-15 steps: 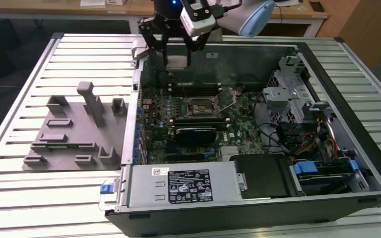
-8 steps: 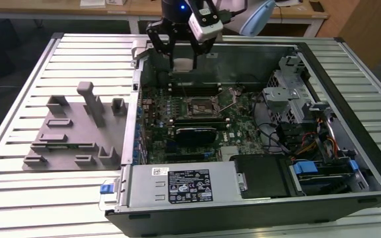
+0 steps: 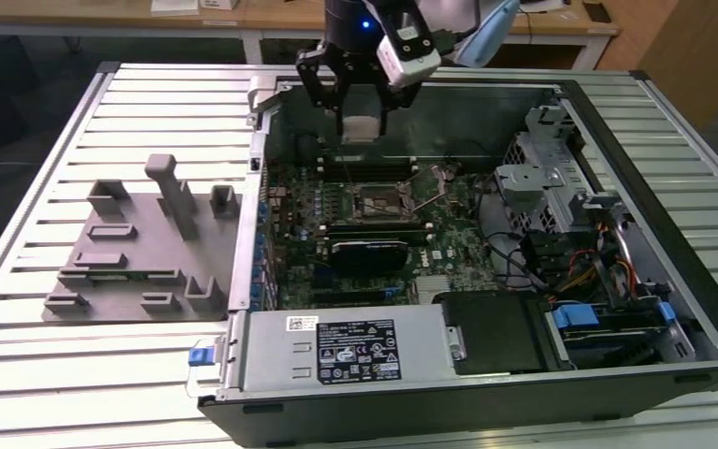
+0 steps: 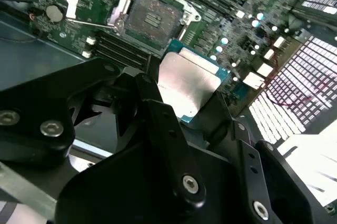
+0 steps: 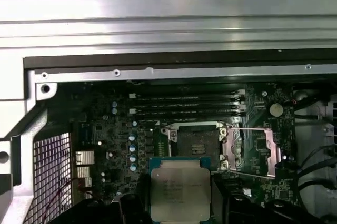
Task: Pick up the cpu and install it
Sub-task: 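Pick up the cpu and move it towards the insertion slot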
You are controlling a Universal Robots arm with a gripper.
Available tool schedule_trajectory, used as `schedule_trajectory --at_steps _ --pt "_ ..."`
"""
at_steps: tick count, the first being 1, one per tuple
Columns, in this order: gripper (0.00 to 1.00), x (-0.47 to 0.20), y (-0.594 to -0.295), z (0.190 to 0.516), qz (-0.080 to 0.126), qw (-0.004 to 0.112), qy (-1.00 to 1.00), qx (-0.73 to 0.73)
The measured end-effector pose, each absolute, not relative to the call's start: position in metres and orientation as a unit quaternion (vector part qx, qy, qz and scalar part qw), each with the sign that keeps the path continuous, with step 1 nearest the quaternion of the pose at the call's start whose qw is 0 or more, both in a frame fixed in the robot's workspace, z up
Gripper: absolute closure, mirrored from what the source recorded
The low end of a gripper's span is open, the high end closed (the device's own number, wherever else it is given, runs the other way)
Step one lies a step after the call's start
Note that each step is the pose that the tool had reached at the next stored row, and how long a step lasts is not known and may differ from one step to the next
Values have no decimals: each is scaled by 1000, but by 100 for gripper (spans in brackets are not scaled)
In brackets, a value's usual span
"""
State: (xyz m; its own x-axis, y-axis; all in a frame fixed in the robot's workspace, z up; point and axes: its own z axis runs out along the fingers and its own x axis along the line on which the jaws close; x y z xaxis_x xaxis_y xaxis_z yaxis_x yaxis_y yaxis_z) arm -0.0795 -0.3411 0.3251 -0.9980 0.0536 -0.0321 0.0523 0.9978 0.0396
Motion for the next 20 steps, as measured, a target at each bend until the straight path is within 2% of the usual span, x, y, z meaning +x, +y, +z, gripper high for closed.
schedule_trajectory --at_steps 20 --pt "45 -61 -341 309 19 17 999 27"
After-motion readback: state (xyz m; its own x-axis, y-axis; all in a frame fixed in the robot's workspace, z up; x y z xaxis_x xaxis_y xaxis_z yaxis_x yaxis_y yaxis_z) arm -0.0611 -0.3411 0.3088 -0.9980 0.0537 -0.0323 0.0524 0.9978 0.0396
